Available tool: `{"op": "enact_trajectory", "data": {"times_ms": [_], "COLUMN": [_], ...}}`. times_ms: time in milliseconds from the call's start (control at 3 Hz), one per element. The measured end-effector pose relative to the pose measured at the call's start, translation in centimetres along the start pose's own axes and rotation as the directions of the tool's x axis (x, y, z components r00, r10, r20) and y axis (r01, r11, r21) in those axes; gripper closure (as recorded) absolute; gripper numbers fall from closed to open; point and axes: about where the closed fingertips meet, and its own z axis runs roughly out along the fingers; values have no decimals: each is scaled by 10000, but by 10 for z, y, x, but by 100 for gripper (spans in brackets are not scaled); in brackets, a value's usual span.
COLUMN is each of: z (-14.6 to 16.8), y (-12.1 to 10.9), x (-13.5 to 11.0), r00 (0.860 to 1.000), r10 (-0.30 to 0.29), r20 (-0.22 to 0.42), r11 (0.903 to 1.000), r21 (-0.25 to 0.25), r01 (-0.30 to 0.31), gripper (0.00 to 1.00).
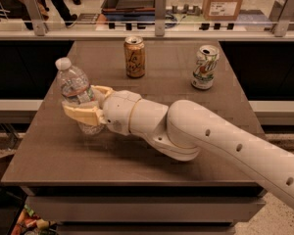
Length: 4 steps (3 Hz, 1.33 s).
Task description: Place water bottle upright
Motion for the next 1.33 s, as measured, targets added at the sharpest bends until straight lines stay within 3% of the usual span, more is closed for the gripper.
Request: {"op": "enact_trajectory", "data": {"times_ms": [1000,1333], "z": [0,1], "y": [0,2], "x": [0,-1], "r00": [10000,10000], "r10": [-2,-12], "r20": [0,1], "r11": [10000,10000], "r21": [-5,-34], "r01": [2,12], "gripper": [12,0]}}
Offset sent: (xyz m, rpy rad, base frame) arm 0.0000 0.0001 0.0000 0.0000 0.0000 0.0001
